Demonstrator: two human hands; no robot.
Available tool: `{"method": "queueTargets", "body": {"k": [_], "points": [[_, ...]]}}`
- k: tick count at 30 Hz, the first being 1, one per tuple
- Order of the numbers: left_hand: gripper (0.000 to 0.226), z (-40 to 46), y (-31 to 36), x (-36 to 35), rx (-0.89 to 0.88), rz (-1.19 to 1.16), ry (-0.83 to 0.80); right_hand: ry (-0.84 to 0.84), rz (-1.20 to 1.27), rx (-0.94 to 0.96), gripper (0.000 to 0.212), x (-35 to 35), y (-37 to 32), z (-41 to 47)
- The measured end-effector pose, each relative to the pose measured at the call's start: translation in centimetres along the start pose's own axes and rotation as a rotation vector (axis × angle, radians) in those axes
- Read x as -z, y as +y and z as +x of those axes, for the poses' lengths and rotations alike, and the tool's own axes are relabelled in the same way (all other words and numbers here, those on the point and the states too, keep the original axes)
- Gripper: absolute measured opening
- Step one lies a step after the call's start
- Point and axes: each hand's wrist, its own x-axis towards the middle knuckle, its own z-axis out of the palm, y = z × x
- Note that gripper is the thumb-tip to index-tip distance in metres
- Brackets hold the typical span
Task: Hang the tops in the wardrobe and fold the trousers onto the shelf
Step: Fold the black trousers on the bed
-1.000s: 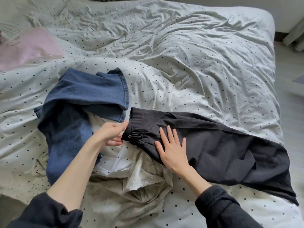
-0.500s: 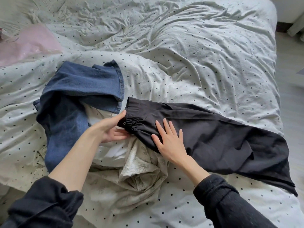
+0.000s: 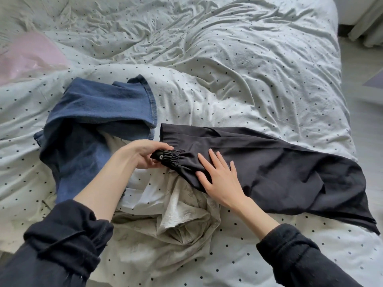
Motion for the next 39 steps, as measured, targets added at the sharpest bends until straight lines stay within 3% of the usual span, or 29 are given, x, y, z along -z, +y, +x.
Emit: {"method": "queueTargets", "body": {"k": [6,11,14,18,23,25,27,29,31,35,37,39], "points": [[0.009,-3.4,2.9,1.4,-0.267,0.113,-0.067,0.089,0.145,-0.068,0.059,3.1,-3.9,-0.6],[0.023,-9.6,6.1,6.7,-0.435,0.124,-0.080,0.145,0.199,-0.028,0.061,7.1,-10.9,-0.8],[0.023,-12.7,7.7,11.4,-0.510,0.123,0.023,0.108,0.217,0.088,0.060,7.6,-14.9,0.0],[0.025,-15.4,8.1,16.7,-0.618,0.216,0.306,-0.016,0.339,0.149,0.054,6.5,-19.0,1.6],[0.047,-14.1,6.6,13.1,-0.650,0.472,0.416,0.027,0.565,0.009,0.042,5.1,-16.5,1.9],[0.042,-14.2,6.9,10.0,-0.715,0.636,0.456,0.116,0.682,-0.120,0.038,5.7,-14.0,1.8],[0.043,-14.4,6.9,6.1,-0.749,0.811,0.475,0.178,1.022,-0.301,0.037,6.6,-11.6,1.1],[0.047,-13.6,6.3,1.2,-0.778,0.979,0.420,0.216,1.390,-0.433,0.040,7.6,-8.8,0.3],[0.052,-11.8,4.5,-3.5,-0.782,1.095,0.242,0.231,1.558,-0.504,0.041,8.2,-5.8,-0.3],[0.069,-7.3,0.5,-7.5,-0.569,1.256,-0.190,0.189,1.443,-0.703,0.033,6.9,-2.0,0.3],[0.054,-5.8,-0.6,-6.3,-0.641,1.162,-0.192,0.193,1.376,-0.703,0.025,5.8,-1.1,0.6],[0.033,-4.7,-0.8,-4.2,-0.799,0.952,-0.028,0.236,1.164,-0.637,0.041,5.0,-0.6,0.7]]}}
